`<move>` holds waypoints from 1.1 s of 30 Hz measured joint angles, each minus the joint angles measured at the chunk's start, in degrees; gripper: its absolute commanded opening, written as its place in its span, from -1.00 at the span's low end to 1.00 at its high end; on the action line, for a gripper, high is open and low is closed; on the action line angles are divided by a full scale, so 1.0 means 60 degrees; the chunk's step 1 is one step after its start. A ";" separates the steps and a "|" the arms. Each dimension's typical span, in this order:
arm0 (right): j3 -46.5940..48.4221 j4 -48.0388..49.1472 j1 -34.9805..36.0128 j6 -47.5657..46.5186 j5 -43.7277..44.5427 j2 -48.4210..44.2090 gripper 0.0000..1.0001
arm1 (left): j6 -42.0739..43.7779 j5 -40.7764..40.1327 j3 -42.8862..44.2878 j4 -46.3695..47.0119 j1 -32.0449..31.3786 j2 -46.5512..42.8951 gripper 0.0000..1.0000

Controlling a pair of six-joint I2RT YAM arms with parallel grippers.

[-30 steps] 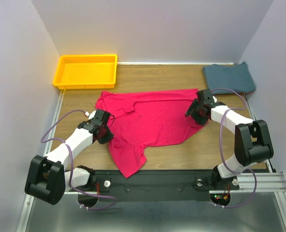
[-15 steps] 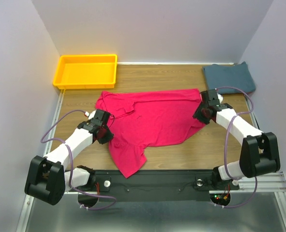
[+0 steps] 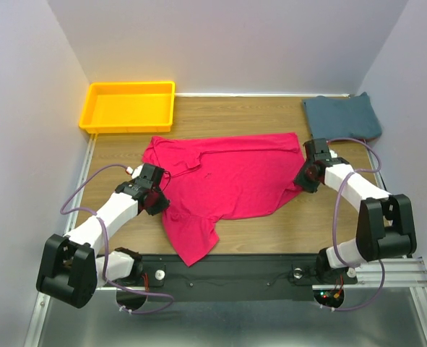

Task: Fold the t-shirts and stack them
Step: Fold the tshirt

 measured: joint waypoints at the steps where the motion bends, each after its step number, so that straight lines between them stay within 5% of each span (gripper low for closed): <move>1: 0.0000 0.0015 0.0000 0.0004 -0.0015 0.0033 -0.23 | 0.0000 0.0000 -0.0004 0.0004 0.0000 0.0000 -0.41; 19: 0.0000 0.0393 0.0000 0.0069 -0.0022 0.0641 -0.30 | 0.0000 0.0000 -0.0004 0.0004 0.0000 0.0000 -0.41; 33: -0.0080 0.0474 0.0000 -0.0047 0.0226 0.0641 -0.99 | 0.0000 0.0004 -0.0004 0.0000 0.0000 0.0000 -0.41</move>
